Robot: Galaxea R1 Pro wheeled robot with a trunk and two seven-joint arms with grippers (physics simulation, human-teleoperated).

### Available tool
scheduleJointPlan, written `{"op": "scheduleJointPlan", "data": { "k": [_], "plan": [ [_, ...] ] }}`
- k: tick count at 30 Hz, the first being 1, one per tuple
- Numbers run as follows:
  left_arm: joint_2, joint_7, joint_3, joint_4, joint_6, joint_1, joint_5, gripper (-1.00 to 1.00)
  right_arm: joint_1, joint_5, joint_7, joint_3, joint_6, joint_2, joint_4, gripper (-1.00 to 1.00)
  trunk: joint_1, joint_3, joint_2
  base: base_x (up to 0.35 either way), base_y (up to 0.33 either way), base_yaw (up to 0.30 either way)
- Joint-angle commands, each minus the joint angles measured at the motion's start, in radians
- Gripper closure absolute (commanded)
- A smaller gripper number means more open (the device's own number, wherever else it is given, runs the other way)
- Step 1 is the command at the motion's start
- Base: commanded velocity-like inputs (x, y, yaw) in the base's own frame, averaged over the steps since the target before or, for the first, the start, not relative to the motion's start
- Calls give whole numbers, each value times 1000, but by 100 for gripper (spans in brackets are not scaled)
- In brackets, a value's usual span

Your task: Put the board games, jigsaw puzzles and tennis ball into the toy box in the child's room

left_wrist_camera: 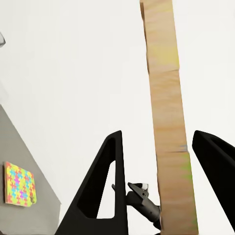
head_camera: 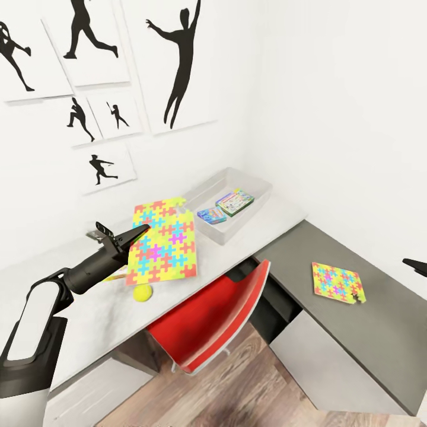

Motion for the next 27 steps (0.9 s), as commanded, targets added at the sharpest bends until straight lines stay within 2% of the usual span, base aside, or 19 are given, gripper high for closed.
{"op": "scheduleJointPlan", "data": {
  "k": [1,9,18,27],
  "plan": [
    [-1,-5,1,0,4,-1,-5,100,-1,5,7,-1,5,0,1,-100,1,-2,-2,0,-236,192],
    [-3,0,0,0,4,-1,-5,100,-1,5,4,1,5,0,1,-100,1,-2,-2,0,-106,245],
    [-3,6,-21,0,2,-1,-11,100,-1,5,3,1,5,0,1,-100,1,-2,-2,0,-13,266],
    [-3,7,-26,0,2,-1,-11,100,-1,5,4,-2,5,0,1,-100,1,-2,-2,0,-2,83]
  ]
}}
